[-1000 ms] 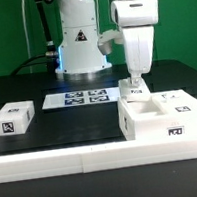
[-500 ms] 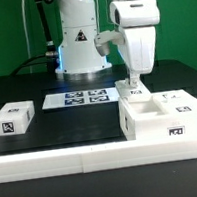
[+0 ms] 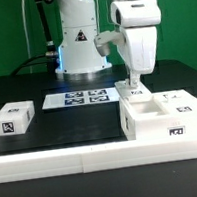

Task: Assemble cabinet

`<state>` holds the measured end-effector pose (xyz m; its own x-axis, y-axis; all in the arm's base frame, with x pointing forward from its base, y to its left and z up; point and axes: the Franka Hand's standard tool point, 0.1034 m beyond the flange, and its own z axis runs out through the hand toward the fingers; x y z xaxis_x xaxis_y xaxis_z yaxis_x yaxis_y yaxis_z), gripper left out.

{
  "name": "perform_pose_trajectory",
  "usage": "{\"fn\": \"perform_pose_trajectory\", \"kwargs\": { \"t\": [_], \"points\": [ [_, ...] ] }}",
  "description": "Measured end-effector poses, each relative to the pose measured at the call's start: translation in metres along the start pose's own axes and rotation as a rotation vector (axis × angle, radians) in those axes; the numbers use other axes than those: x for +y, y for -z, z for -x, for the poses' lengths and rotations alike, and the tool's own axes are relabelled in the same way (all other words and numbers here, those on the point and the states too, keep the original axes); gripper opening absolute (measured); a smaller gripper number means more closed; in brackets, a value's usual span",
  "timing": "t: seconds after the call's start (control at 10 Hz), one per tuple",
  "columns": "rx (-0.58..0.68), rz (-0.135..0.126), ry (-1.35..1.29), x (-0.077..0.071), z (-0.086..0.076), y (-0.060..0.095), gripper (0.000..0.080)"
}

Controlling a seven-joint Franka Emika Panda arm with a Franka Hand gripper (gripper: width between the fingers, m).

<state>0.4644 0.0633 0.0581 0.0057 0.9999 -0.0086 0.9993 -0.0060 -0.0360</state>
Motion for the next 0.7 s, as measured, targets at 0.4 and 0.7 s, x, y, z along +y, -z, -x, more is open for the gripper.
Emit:
{"fn": "perform_pose_trajectory", "kwargs": {
  "t": [0.4,0.7],
  "points": [
    [0.01,0.018,0.008,0.036,-0.003,0.003,0.0069],
    [0.001,0.013,0.023,0.042,-0.002,0.004,0.0069]
  ]
}}
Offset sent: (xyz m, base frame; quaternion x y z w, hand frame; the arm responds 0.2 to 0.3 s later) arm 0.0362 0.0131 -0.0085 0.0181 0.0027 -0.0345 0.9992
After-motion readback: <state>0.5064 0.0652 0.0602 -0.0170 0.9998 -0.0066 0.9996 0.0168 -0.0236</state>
